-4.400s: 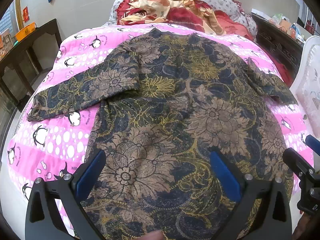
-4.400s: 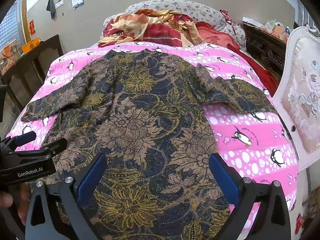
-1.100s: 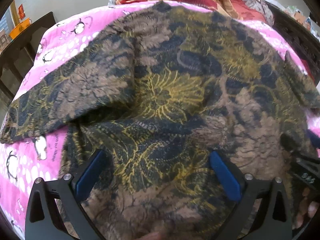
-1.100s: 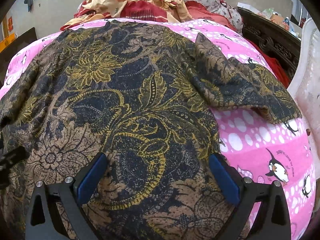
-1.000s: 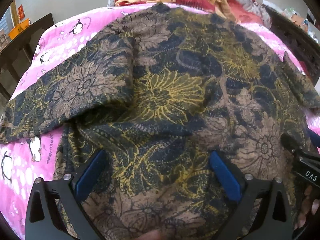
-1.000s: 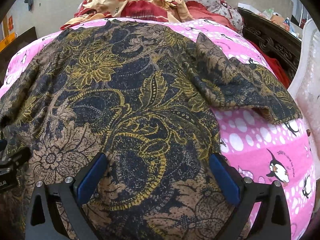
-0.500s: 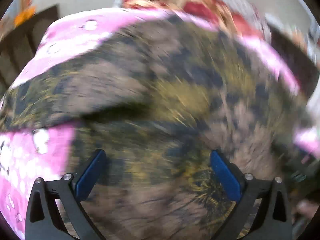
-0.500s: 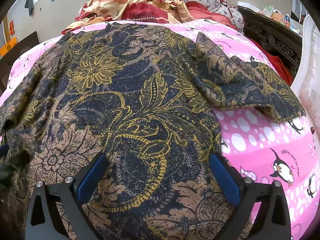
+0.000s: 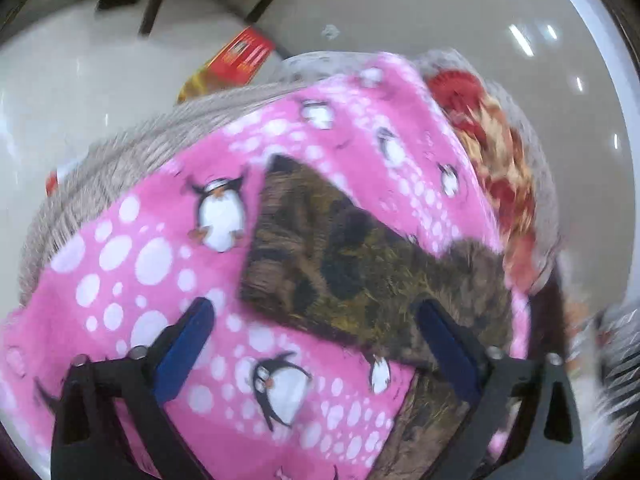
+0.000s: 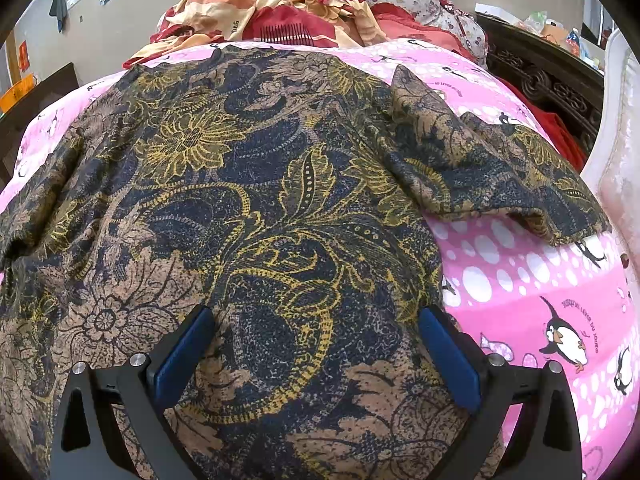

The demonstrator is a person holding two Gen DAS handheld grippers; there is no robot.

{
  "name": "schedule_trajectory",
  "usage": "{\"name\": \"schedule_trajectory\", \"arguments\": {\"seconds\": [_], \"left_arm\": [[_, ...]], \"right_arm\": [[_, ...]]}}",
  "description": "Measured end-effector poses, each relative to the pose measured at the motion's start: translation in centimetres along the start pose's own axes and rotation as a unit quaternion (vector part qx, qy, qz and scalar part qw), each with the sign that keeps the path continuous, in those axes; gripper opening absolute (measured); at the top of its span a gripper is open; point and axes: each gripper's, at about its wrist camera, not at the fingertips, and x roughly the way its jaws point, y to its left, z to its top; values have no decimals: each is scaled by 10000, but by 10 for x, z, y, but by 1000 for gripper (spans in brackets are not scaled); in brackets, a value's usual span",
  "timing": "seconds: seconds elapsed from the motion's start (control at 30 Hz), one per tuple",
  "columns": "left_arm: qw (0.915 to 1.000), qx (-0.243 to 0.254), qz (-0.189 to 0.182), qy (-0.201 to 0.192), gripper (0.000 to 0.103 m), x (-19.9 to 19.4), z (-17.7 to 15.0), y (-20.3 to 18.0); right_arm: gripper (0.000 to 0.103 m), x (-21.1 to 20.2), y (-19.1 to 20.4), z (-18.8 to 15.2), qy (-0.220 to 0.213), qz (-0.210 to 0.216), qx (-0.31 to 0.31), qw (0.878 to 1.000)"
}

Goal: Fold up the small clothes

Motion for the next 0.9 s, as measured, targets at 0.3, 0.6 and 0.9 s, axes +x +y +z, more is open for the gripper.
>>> {"name": "schedule_trajectory", "arguments": {"seconds": [0.3,0.6,0.9], "left_arm": [[9991,-106,-422,26,69,40,31,-1],[9922,998,331,-662,5,-31,56,-46],[9695,1481,475,-1896,5,-144,118,-107]], "right_arm": [[103,0,0,0,-5,12,8,10000],[103,-1,-1,0,-6,26,16,10000],[103,0,0,0,15,-39,-21,10000]]}}
